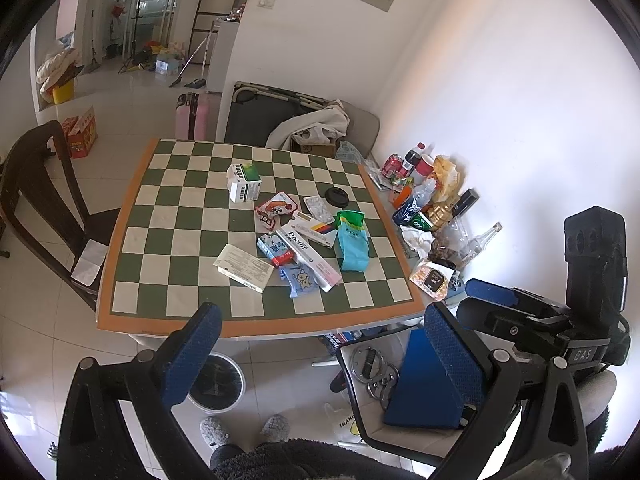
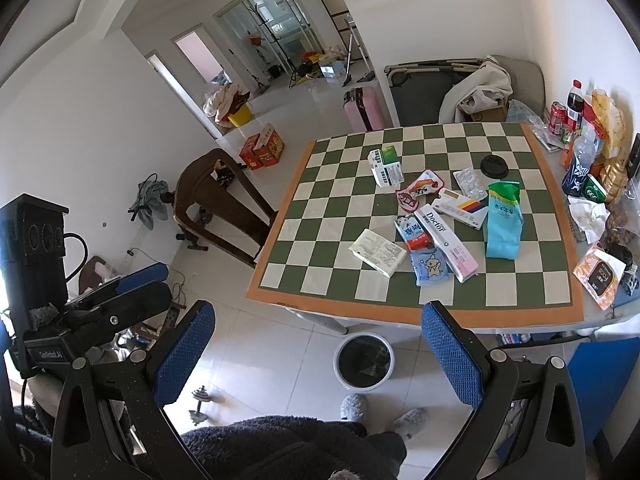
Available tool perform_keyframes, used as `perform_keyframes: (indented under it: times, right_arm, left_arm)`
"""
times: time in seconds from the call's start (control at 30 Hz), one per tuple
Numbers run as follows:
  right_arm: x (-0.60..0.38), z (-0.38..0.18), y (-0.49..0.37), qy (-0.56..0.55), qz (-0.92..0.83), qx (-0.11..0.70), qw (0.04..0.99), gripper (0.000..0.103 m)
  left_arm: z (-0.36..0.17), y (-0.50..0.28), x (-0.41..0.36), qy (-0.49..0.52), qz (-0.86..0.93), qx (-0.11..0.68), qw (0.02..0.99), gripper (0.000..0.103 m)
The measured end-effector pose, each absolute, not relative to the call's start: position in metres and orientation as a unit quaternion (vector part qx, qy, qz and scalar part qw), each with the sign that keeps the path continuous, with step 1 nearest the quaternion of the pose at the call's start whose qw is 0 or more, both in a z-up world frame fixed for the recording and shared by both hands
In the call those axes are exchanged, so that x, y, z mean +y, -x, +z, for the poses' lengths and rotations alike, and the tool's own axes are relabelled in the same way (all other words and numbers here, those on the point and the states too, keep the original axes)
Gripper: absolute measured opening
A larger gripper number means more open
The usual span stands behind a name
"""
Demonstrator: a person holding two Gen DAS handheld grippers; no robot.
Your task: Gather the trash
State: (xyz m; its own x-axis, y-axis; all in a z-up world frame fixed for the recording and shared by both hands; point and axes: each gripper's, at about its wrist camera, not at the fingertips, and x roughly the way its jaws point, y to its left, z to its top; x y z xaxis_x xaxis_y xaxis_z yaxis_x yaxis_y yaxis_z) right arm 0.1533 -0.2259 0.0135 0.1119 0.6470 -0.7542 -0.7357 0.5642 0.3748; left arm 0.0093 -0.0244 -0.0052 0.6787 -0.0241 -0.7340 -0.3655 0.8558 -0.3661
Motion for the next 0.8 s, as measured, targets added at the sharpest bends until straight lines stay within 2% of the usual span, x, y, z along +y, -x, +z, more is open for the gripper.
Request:
perform_keyframes:
  times: [0.8]
  right_arm:
    - [-0.2275, 0.0148, -0.1557, 0.045, 0.463, 0.478, 0.745, 0.103]
  left_arm:
    - [-0.006, -0.0101, -0.027, 0.252, 0.095, 0.389, 0.881, 0.103]
